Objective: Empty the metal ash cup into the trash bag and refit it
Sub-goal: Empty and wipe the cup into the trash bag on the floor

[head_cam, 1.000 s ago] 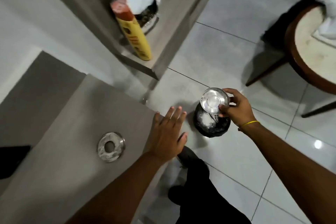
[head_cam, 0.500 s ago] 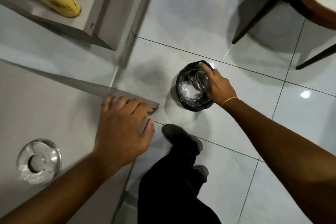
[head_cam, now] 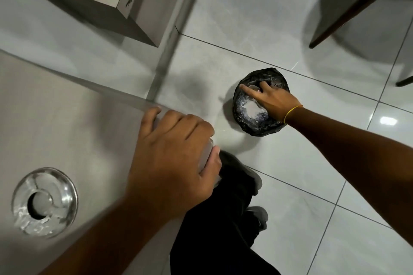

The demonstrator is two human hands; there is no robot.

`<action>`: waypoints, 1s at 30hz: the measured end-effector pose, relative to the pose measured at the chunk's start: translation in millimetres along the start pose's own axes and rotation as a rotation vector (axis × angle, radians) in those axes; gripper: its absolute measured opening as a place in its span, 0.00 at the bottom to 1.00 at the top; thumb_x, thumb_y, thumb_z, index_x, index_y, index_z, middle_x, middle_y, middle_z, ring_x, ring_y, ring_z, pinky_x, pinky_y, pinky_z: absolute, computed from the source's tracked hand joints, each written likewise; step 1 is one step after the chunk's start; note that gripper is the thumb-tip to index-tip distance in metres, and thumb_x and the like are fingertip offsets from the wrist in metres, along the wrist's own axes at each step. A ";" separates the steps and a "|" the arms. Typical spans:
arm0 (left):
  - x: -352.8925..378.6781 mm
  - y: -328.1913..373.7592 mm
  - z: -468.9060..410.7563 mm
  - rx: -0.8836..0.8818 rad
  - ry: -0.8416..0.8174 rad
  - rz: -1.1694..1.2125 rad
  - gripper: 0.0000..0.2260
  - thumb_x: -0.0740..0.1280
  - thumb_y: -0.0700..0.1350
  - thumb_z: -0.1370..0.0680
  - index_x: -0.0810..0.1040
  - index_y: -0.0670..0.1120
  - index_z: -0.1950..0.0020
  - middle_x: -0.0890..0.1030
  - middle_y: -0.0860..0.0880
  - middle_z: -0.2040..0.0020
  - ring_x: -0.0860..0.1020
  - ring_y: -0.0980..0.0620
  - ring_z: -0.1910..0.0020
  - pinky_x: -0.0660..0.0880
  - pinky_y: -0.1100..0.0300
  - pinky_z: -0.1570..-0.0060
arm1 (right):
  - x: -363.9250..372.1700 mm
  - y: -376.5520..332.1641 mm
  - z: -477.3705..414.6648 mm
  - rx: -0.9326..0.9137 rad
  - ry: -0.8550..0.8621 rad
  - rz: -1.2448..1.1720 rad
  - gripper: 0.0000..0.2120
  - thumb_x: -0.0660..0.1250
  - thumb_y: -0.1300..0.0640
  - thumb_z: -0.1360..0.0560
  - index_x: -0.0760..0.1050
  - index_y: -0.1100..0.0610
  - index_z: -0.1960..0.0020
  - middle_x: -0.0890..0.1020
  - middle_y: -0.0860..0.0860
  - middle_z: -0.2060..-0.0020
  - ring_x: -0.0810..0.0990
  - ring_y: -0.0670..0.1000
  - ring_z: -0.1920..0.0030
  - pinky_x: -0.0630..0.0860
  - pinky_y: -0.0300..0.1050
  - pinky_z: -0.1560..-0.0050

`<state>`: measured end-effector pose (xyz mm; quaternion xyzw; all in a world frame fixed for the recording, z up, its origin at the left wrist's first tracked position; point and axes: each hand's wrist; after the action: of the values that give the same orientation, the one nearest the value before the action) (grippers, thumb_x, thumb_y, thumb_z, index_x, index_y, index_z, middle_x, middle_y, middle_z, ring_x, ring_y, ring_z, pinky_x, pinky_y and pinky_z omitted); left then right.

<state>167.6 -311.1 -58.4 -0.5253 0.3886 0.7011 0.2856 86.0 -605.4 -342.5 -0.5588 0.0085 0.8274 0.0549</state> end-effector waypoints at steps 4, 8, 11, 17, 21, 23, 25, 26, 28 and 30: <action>0.4 0.3 1.0 0.004 0.013 0.024 0.11 0.68 0.54 0.21 0.82 0.49 0.44 0.84 0.52 0.48 0.78 0.47 0.47 0.66 0.40 0.30 | -0.4 -0.8 -5.7 -0.073 -0.057 0.066 0.44 0.67 0.73 0.31 0.57 0.57 0.18 0.72 0.64 0.41 0.82 0.66 0.58 0.82 0.58 0.64; -0.5 1.0 0.8 -0.011 0.012 0.041 0.12 0.67 0.54 0.21 0.82 0.48 0.45 0.84 0.51 0.47 0.79 0.46 0.47 0.66 0.40 0.29 | 5.9 0.3 -9.9 -0.128 -0.043 0.117 0.49 0.65 0.72 0.28 0.49 0.45 0.16 0.71 0.61 0.44 0.79 0.62 0.61 0.67 0.50 0.71; 0.2 1.4 0.6 -0.014 0.012 0.036 0.12 0.68 0.54 0.21 0.83 0.48 0.45 0.85 0.51 0.47 0.79 0.46 0.46 0.66 0.39 0.30 | 9.7 4.5 -13.7 -0.133 -0.085 0.169 0.36 0.62 0.68 0.23 0.56 0.53 0.18 0.73 0.62 0.43 0.80 0.62 0.59 0.78 0.53 0.66; 2.8 1.7 -0.9 -0.012 0.009 0.019 0.12 0.68 0.54 0.22 0.83 0.48 0.45 0.85 0.51 0.47 0.80 0.45 0.45 0.67 0.38 0.30 | 9.4 7.4 -12.4 -0.200 -0.133 0.253 0.44 0.61 0.70 0.23 0.45 0.48 0.15 0.70 0.60 0.45 0.80 0.61 0.58 0.72 0.51 0.68; 4.6 1.9 -1.1 -0.011 0.014 0.009 0.12 0.68 0.54 0.22 0.83 0.48 0.45 0.85 0.50 0.47 0.80 0.45 0.46 0.68 0.37 0.31 | 10.2 6.9 -16.0 -0.193 -0.154 0.347 0.30 0.56 0.66 0.20 0.55 0.60 0.18 0.73 0.61 0.42 0.82 0.60 0.56 0.82 0.55 0.58; 5.3 1.6 -1.2 -0.010 0.017 0.007 0.12 0.68 0.54 0.22 0.83 0.48 0.45 0.86 0.50 0.47 0.80 0.45 0.46 0.68 0.37 0.31 | 12.4 9.4 -15.6 -0.211 -0.125 0.350 0.37 0.58 0.68 0.22 0.49 0.55 0.16 0.72 0.61 0.42 0.81 0.60 0.58 0.78 0.53 0.63; 6.1 1.7 -0.4 -0.008 0.021 0.004 0.12 0.67 0.54 0.22 0.83 0.48 0.45 0.86 0.50 0.47 0.80 0.46 0.46 0.69 0.37 0.31 | 15.5 10.2 -15.9 -0.237 -0.099 0.354 0.42 0.59 0.69 0.22 0.45 0.50 0.15 0.71 0.61 0.42 0.81 0.60 0.57 0.73 0.50 0.65; 6.3 1.6 -0.1 -0.005 0.025 -0.001 0.12 0.67 0.54 0.22 0.83 0.48 0.45 0.86 0.50 0.47 0.80 0.46 0.46 0.69 0.37 0.31 | 16.8 10.1 -17.6 -0.241 -0.107 0.353 0.38 0.58 0.68 0.21 0.47 0.53 0.16 0.71 0.61 0.42 0.82 0.61 0.56 0.75 0.50 0.62; 7.5 1.0 0.3 0.000 0.028 -0.005 0.12 0.67 0.54 0.22 0.83 0.48 0.45 0.85 0.50 0.46 0.80 0.46 0.46 0.69 0.37 0.31 | 15.2 11.7 -23.1 -0.209 -0.158 0.329 0.26 0.54 0.65 0.17 0.55 0.61 0.20 0.73 0.62 0.41 0.84 0.61 0.53 0.82 0.54 0.53; 8.7 0.2 0.6 0.006 0.033 -0.003 0.12 0.67 0.54 0.21 0.82 0.48 0.45 0.85 0.50 0.47 0.79 0.46 0.47 0.69 0.38 0.31 | 8.7 13.1 -24.3 -0.123 -0.158 0.233 0.25 0.57 0.62 0.17 0.57 0.60 0.20 0.74 0.61 0.41 0.85 0.62 0.53 0.83 0.57 0.51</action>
<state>164.6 -310.8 -66.6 -0.5366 0.3947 0.6906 0.2816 104.0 -619.6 -360.3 -0.4897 0.0184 0.8685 -0.0754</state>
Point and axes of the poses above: each hand's wrist, its own z-axis away from the middle knuckle, its own x-axis out of the palm, y = z × x
